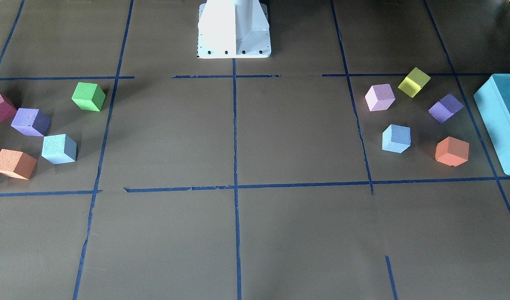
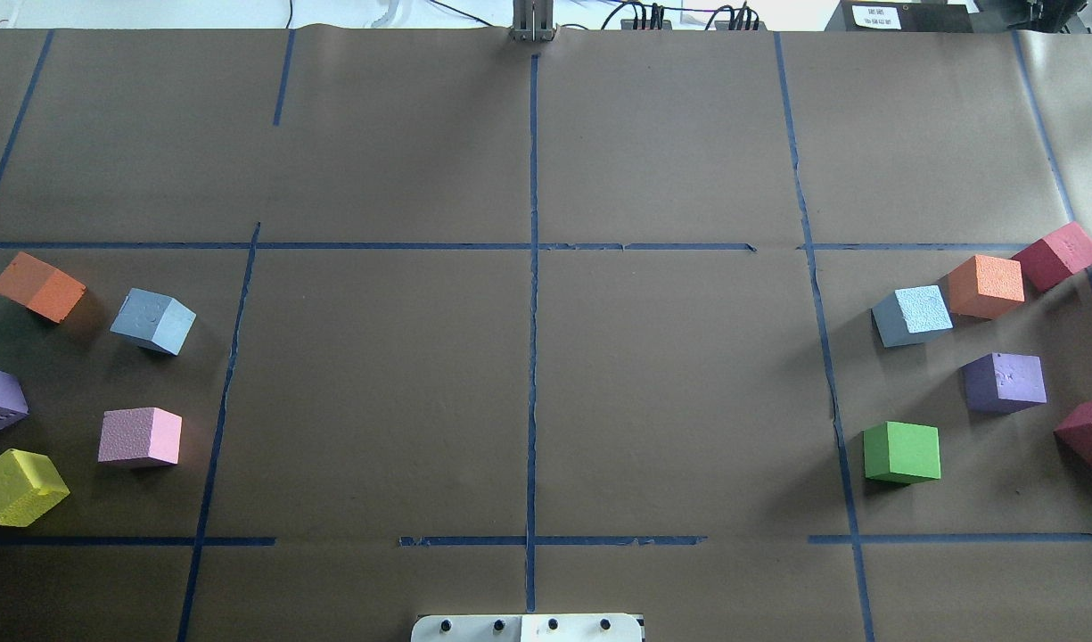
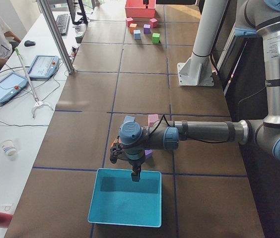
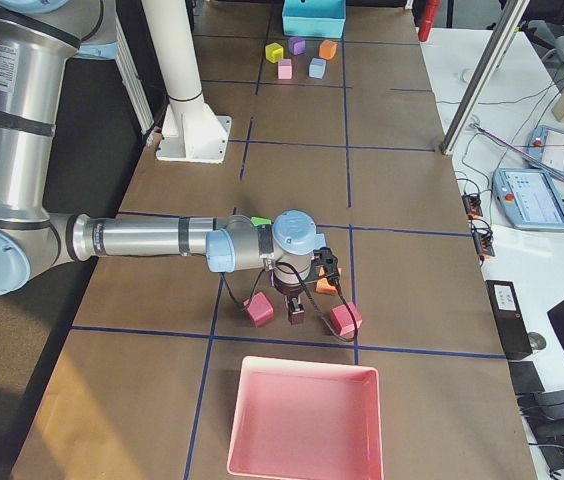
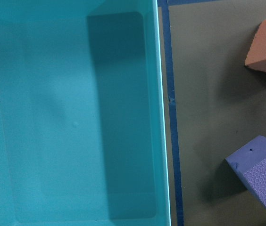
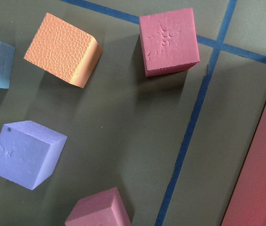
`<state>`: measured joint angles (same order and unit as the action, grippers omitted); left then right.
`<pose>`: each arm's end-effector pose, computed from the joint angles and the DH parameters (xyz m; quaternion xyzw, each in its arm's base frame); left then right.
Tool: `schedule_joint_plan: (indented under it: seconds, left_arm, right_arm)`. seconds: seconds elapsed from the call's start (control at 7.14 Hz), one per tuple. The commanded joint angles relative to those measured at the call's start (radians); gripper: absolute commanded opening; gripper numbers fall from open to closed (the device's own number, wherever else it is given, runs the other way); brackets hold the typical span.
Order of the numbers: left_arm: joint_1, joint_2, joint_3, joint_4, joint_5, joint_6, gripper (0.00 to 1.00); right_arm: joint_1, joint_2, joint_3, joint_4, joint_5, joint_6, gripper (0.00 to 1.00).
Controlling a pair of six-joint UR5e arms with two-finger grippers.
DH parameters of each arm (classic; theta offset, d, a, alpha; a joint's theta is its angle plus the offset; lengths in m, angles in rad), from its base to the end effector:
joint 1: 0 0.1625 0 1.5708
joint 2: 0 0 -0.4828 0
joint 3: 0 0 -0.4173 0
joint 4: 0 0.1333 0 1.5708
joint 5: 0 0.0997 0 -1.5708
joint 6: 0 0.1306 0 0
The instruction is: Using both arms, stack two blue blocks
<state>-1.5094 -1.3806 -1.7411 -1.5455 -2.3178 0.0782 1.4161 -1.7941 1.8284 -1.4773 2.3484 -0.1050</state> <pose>-0.0186 -0.4232 0.7451 -0.0180 0.3649 0.0567 0.9291 -0.0237 -0.4223 0.6986 0.0497 -0.3797 -0.1436 0.9126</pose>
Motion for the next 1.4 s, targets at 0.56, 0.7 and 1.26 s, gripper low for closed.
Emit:
schedule_joint_plan:
  seconds: [0.56, 0.7, 1.26]
  left_arm:
    - [0.003, -0.008, 0.0, -0.005, -0.003, 0.002, 1.0]
    - [0.003, -0.008, 0.0, -0.005, -0.003, 0.002, 1.0]
    - [0.003, -0.006, -0.003, -0.004, -0.005, 0.002, 1.0]
  right_arm:
    - [-0.281, 0.203, 0.011, 0.184, -0.041, 0.516, 1.0]
    - [-0.361, 0.228, 0.005, 0.254, -0.126, 0.644, 1.0]
    - [-0.457, 0.254, -0.064, 0.259, -0.195, 0.677, 1.0]
